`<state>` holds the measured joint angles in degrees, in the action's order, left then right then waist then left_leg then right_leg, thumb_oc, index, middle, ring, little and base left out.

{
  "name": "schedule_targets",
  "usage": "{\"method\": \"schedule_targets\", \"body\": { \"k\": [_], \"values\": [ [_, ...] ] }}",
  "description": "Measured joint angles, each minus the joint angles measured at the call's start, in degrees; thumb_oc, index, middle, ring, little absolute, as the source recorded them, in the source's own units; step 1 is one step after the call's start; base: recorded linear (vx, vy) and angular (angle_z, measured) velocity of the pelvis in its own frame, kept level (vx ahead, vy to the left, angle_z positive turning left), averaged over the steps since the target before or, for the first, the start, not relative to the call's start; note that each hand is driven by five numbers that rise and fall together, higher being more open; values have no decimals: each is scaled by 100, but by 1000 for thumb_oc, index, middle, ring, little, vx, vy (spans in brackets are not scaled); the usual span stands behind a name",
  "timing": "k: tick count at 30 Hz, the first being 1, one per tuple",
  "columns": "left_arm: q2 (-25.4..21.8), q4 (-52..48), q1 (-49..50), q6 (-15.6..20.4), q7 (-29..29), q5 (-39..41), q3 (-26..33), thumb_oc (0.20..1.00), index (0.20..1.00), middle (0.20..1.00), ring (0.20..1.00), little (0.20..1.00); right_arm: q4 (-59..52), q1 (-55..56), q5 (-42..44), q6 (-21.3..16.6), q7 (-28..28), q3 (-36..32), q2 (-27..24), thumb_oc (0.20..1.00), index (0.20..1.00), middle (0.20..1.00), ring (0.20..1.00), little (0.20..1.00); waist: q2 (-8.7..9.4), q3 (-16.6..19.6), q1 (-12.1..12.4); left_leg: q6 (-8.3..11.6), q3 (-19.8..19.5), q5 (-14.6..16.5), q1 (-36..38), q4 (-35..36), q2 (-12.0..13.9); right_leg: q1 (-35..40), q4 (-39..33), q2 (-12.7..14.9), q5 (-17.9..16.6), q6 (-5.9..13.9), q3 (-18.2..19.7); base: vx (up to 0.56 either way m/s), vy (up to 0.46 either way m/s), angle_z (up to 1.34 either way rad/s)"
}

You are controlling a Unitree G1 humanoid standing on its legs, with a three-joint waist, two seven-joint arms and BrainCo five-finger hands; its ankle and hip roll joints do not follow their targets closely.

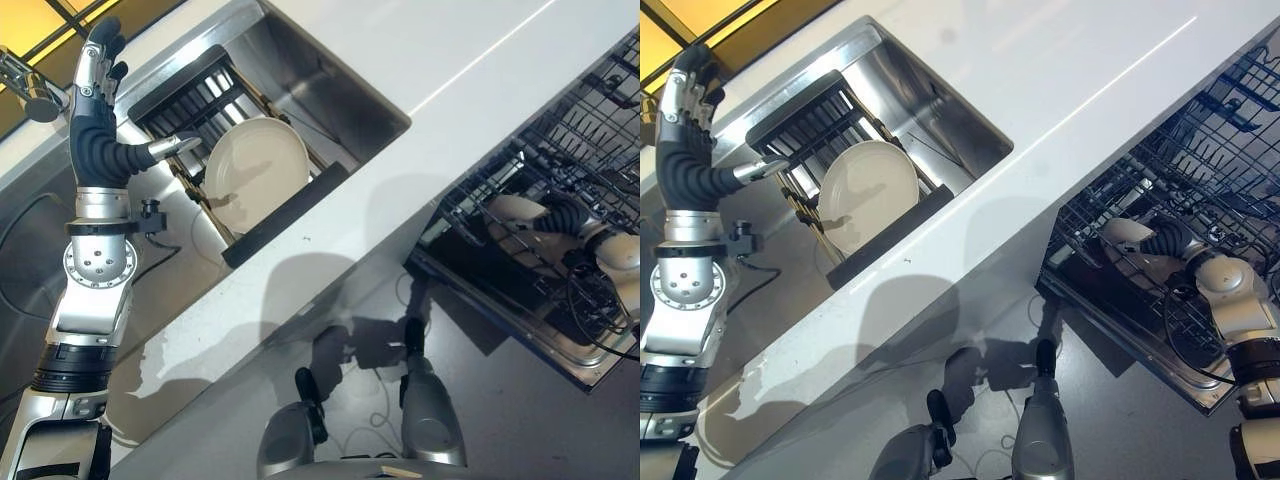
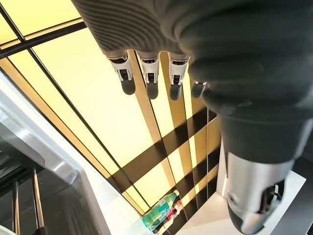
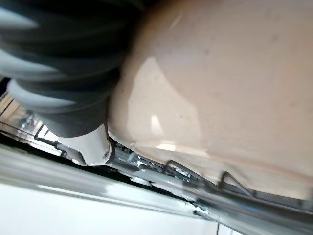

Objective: Pick up plates and place into dishwasher.

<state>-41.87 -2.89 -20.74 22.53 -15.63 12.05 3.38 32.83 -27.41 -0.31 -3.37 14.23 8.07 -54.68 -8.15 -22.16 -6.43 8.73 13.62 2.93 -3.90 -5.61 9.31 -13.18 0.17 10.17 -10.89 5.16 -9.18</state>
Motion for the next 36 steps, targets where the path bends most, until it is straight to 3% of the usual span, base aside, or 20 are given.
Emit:
{"method": "schedule_targets", "body": {
  "k": [2, 3, 4, 5, 6, 20, 26, 30, 36],
  "values": [
    [-50, 0, -17, -67, -26, 2, -6, 1000, 1000, 1000, 1000, 1000, -2, -16, 0, 0, -117, 35, 0, 200, 200, 200, 200, 200, 16, -10, 2, 1, -31, 0, -16, -6, 4, 3, 0, 0, 2, -3, -24, -21, -31, 5],
    [-107, 0, -35, -89, -27, 4, -24, 1000, 1000, 1000, 1000, 1000, 7, -20, -1, 0, -190, 67, 0, 300, 300, 300, 300, 300, 23, -14, -3, 2, -57, -1, -40, -19, 9, 3, 0, 0, 4, -5, -48, -4, -29, 11],
    [-165, 0, -59, -91, -27, 7, -51, 1000, 1000, 1000, 1000, 1000, 14, -20, -1, 0, -253, 71, 3, 649, 649, 649, 649, 649, 26, -16, -9, 3, -99, -2, -73, -34, 15, 3, 0, 0, 7, -10, -81, 4, -29, 11],
    [-201, 0, -73, -92, -27, 7, -58, 1000, 1000, 1000, 1000, 1000, 23, -30, -4, 1, -295, 76, 3, 856, 856, 856, 856, 856, 33, -21, 0, 10, -104, -6, -75, -35, 22, 3, 0, -5, 9, -14, -86, 5, -33, 7],
    [-202, 0, -85, -93, -27, 9, -59, 1000, 1000, 1000, 1000, 1000, 52, -32, -5, 3, -349, 78, 4, 1000, 1000, 1000, 1000, 1000, 36, -23, 1, 11, -108, -7, -73, -36, 28, 10, 0, -10, 11, -17, -90, 4, -41, 2],
    [-218, -1, -188, -200, -25, 11, -49, 1000, 1000, 1000, 1000, 1000, 16, 324, -29, 89, -871, -99, 150, 1000, 1000, 1000, 1000, 1000, 161, -100, 94, 13, -182, -5, 41, -81, 61, 216, -2, -29, 32, -39, -151, 28, -19, 3],
    [-220, 19, 27, -227, -66, -15, 173, 1000, 1000, 1000, 1000, 1000, -1069, 1021, -303, 271, -993, -629, 305, 1000, 1000, 1000, 1000, 1000, 178, -109, 70, 14, -166, -5, 220, 12, 85, 360, -46, -68, 44, -44, -145, 77, 5, -1],
    [-222, 340, 312, -461, -73, -38, 371, 1000, 1000, 1000, 1000, 1000, -1972, 1203, -569, 369, -1007, -1031, 470, 1000, 1000, 1000, 1000, 1000, 179, -103, -73, -14, -128, 11, 387, 112, 103, 538, -116, -100, 56, -40, -136, 104, 55, -3],
    [-200, 501, 594, -660, 5, -476, 461, 1000, 1000, 1000, 1000, 1000, -2699, 1212, -812, 366, -1038, -1494, 485, 1000, 1000, 1000, 1000, 1000, 209, -2, -86, 35, -106, -22, 656, 248, 120, 702, -183, -144, 58, -36, -79, 132, 43, -5]
  ]
}}
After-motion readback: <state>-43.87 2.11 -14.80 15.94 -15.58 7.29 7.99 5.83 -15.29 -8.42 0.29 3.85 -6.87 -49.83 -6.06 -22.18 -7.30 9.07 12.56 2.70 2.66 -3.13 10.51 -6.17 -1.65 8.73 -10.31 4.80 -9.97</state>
